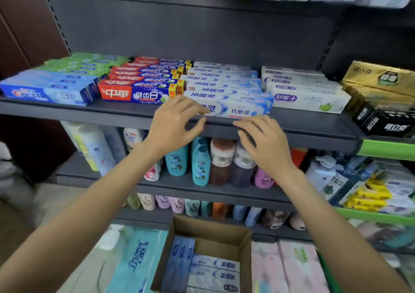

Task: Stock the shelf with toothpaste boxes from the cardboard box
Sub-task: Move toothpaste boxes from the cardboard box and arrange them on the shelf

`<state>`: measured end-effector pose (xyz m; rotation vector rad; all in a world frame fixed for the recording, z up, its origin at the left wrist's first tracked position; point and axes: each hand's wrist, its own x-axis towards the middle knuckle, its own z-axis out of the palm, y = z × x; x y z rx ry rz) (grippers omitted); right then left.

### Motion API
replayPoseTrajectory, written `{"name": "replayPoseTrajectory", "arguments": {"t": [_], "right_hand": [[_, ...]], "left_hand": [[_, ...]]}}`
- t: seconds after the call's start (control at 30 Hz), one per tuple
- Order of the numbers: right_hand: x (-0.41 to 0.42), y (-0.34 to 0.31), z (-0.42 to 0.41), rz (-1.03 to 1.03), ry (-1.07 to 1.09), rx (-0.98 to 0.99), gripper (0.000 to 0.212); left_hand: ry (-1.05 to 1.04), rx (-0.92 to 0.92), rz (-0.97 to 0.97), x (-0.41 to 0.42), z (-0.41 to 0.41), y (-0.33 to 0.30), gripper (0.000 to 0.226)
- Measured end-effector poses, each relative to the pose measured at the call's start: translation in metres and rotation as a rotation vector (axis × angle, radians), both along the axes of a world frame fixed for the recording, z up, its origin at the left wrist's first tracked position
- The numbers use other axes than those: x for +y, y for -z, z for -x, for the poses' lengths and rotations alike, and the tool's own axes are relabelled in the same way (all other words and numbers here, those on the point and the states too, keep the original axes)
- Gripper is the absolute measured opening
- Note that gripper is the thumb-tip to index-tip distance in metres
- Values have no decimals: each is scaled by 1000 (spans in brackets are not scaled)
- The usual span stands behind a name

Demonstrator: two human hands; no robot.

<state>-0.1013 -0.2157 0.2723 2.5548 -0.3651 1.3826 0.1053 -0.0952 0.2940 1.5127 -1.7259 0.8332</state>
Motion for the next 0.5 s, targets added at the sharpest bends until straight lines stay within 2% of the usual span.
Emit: {"name": "replayPoseTrajectory", "arguments": {"t": [0.07,0.17,0.27,0.4,0.5], "right_hand": [[26,26,8,-43,-85,94,18],[57,81,18,-244,-199,326,23],[76,142,20,-333,-234,616,28],[79,230,13,-410,-307,980,24],[73,296,2,-484,-283,1228,26]], "left_hand": [[33,91,10,29,10,28,19],[10,279,-77,71,17,91,20],[-138,498,-322,110,16,165,26],[-456,994,-734,149,15,260,43],[-552,1230,-860,158,26,314,42]]}}
